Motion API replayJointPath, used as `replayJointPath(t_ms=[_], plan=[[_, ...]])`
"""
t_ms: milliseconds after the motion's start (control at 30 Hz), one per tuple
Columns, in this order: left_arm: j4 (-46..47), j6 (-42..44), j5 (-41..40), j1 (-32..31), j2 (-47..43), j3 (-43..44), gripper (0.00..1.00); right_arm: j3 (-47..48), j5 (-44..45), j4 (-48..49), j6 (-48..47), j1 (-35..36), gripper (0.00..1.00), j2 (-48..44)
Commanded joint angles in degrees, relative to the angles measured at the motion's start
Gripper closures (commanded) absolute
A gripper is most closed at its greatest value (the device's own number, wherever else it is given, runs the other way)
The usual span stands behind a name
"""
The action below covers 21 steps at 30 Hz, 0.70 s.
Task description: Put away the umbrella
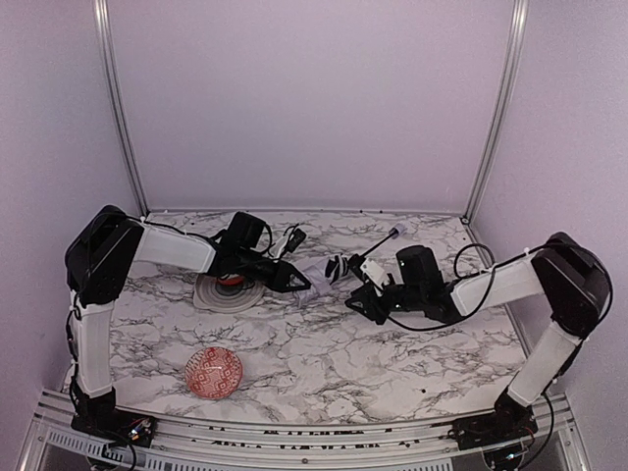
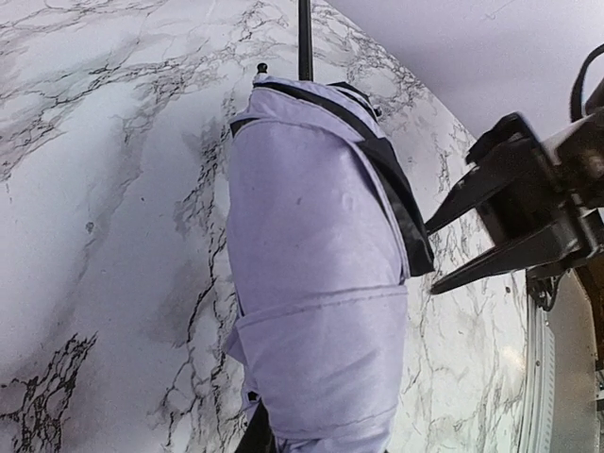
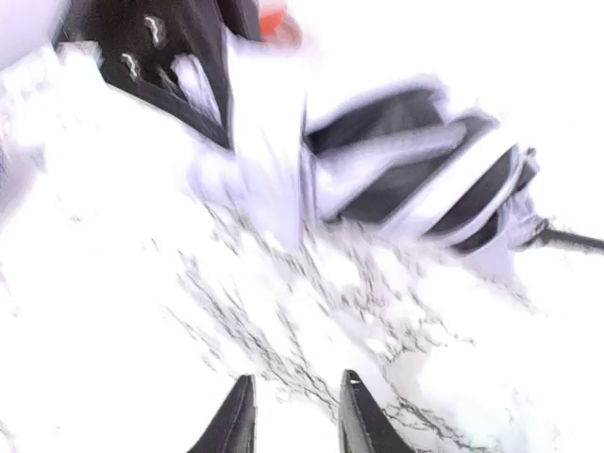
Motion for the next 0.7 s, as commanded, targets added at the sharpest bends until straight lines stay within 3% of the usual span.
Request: replayJointPath(t_ms=[0,133,267,400,500,600,667], plan=[[-7.8,11.5,-4.0,-0.9,-5.2,2.1,1.00,2.1,-7.5,-1.5,-9.7,-0.3,0.58,-7.1],[-21.5,26.4,-11.2,-4.6,-6.8,4.6,1.00,13.6,-11.7,-16.1,-10.2,-3.8,0.42,-8.1],[-27.4,41.0,-16.7,-8.8,-9.7,1.6,1.00,21.8,-11.6,-25.4,-7.1,-9.0,0.27,-6.2],[-29.2,52.8,-25.2,-13.7,-9.3,0.7,0.82,28.0,-7.0,-33.4,-7.7,-9.4,0.26,-3.3],[-29.1,54.3,-26.6,-14.3,-7.8,2.0,0.74,30.7,-7.2,-37.8,-6.8,-9.3,0.27,-1.9],[-29.0,53.1,-29.9,-14.5,-7.4,3.8,0.41,31.4,-6.6,-40.0,-8.0,-8.3,0.28,-2.4],[-28.2,53.1,-31.8,-14.5,-8.5,3.2,0.06,31.4,-5.0,-41.0,-9.3,-7.1,0.28,-2.9]])
